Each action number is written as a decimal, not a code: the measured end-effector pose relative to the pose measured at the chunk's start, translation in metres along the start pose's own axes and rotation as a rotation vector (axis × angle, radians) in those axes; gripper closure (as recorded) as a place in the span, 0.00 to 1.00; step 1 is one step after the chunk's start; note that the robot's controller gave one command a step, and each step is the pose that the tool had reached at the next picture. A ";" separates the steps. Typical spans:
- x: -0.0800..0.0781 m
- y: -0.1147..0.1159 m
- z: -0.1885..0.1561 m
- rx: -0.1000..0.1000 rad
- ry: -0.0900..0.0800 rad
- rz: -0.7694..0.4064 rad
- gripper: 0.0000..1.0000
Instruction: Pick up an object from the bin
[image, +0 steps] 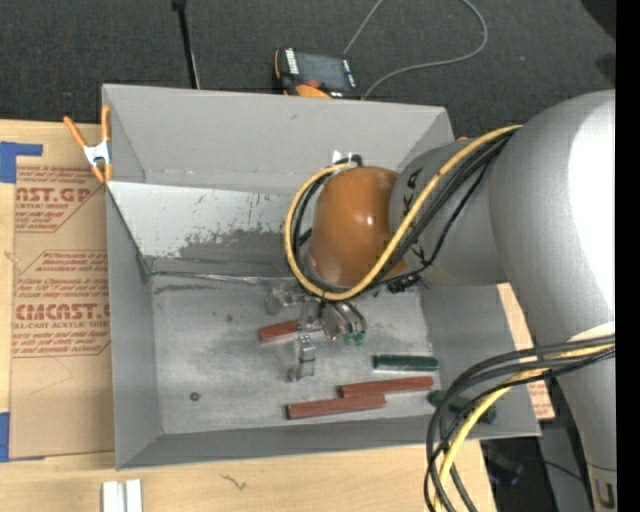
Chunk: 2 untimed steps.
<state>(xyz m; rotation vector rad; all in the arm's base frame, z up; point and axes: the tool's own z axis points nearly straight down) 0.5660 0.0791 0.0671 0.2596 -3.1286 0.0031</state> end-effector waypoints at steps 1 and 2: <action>-0.001 0.003 -0.003 -0.003 -0.004 -0.003 1.00; 0.014 -0.004 -0.165 -0.001 -0.013 -0.111 1.00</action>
Offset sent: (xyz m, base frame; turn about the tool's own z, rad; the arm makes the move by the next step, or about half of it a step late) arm 0.0000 0.0000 0.0000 0.0000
